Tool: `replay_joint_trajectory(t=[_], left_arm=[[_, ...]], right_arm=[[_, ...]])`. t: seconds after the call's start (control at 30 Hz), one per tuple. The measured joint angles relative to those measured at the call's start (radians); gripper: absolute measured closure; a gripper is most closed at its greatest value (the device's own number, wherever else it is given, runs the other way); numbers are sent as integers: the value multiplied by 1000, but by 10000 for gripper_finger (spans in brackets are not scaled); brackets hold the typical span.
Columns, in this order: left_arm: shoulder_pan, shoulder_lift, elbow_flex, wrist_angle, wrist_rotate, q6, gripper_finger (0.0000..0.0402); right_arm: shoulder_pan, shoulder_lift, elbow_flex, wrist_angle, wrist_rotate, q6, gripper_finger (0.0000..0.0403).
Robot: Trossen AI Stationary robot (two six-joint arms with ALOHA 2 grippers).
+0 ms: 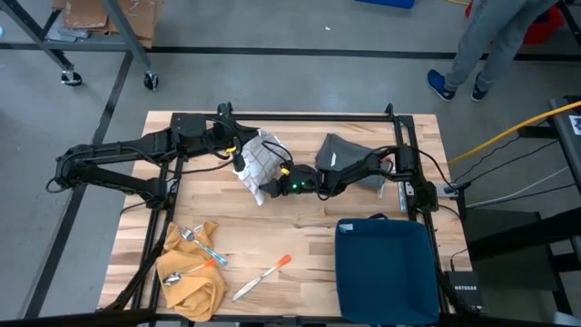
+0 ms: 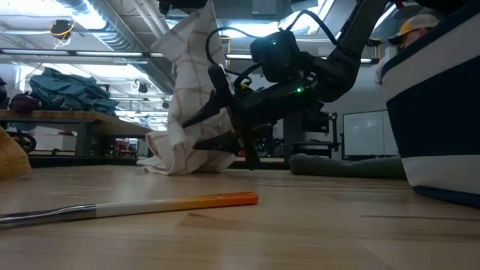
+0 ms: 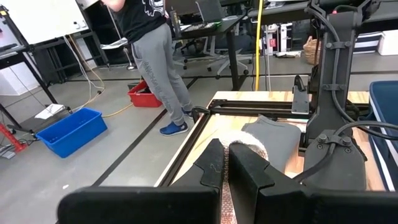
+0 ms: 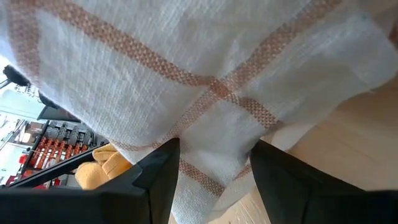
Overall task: Fold towel
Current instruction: Fold the white towel
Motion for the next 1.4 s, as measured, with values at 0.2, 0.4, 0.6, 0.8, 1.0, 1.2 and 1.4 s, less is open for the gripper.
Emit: replay_joint_trajectory(t=[0.2,0.4,0.6,0.8,1.0,1.2,1.4], left_arm=[[0,0,0,0,0,0,396],[0,0,0,-1,-5,23,396],[0,-13,0,-3,-96,96,396],[0,-79,0,-5,-295,158,396],[1,-180,0,-7,-425,192,396],[0,-278,0,-57,-433,177,396],[0,-332,0,-164,-433,126,396]], right_arm=[[0,0,0,2,0,-9,266],[0,0,0,18,0,-100,386],[0,1,0,187,0,-203,386],[-1,1,0,427,10,-244,391],[-7,0,0,727,55,-246,396],[-64,-48,17,835,72,-239,398],[-144,-115,86,832,-14,-243,399]])
